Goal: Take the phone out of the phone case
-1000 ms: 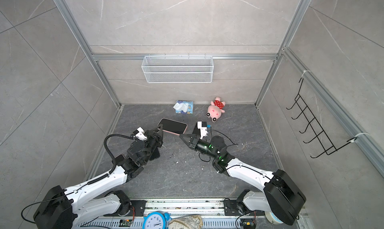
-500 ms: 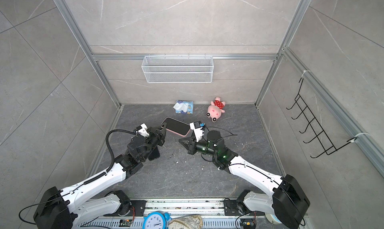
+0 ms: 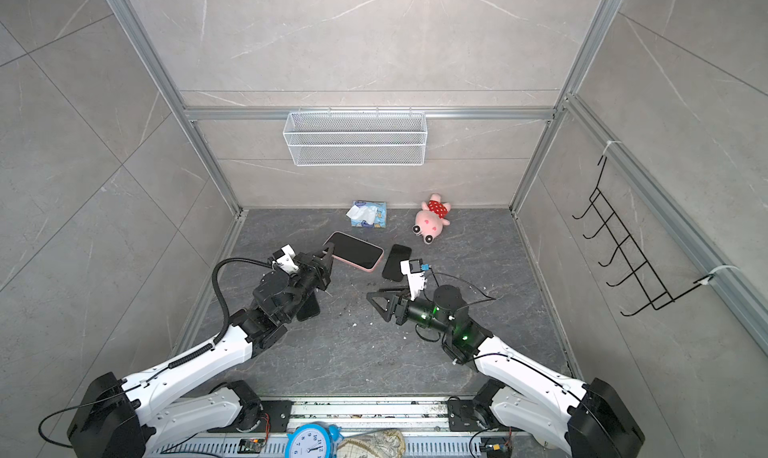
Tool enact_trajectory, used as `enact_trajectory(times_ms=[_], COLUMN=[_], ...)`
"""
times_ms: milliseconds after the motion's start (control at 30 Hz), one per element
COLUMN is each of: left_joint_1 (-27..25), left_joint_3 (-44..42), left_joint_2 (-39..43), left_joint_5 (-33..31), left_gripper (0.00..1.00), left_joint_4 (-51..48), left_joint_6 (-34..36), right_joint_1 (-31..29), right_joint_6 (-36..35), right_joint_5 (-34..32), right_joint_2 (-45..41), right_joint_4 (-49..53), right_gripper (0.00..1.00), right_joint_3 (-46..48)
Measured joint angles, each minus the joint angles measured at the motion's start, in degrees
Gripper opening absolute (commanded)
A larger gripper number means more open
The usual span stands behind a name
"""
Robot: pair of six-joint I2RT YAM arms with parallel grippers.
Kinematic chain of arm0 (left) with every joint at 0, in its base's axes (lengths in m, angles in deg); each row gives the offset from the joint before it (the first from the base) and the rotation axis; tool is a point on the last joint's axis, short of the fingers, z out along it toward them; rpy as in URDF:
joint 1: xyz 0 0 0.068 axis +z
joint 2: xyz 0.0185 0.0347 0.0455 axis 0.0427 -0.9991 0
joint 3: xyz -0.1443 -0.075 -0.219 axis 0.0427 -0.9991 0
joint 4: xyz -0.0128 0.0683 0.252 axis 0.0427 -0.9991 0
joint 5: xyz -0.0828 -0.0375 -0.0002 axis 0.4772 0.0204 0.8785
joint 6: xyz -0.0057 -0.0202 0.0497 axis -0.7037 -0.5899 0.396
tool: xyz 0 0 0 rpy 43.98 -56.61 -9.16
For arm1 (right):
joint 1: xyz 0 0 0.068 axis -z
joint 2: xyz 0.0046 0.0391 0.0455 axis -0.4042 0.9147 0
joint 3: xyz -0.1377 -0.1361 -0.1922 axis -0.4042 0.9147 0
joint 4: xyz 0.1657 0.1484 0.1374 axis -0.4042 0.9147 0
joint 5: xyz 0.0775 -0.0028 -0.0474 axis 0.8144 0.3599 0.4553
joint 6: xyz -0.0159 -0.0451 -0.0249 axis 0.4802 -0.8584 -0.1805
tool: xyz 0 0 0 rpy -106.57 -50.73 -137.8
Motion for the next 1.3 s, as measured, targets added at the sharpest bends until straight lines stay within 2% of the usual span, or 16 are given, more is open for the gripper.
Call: enact_trajectory(times_ms=[267, 567, 967, 1133, 1300], left_joint_1=[0.0, 0.0, 0.0, 0.0, 0.0], left_joint_3=[0.0, -1.4, -1.9, -1.9, -1.9], left_joint_2=[-0.3, -0.3, -0.3, -0.3, -0.3], left_joint_5=[-0.1, -0.2, -0.7, -0.8, -0.7], left_gripper=[0.00, 0.00, 0.00, 0.00, 0.00], left_joint_4=[1.1, 2.1, 2.9, 2.6, 2.4], left_joint_6=[0.2, 0.2, 0.2, 0.2, 0.2], right_joint_1=[0.0, 0.0, 0.0, 0.0, 0.0], right_joint_6=[11.3, 19.7, 22.3, 22.3, 19.9], right_joint_5=[-1.4, -1.9, -1.9, -1.8, -1.8], right_joint_2=[3.5, 9.2, 10.6, 11.1, 11.2], right_joint_4=[-9.3, -16.3, -18.8, -19.5, -19.4], right_gripper=[0.69, 0.46, 0.09, 0.00, 0.00], right_joint_3=[-1.9, -3.8, -4.2, -4.3, -4.3])
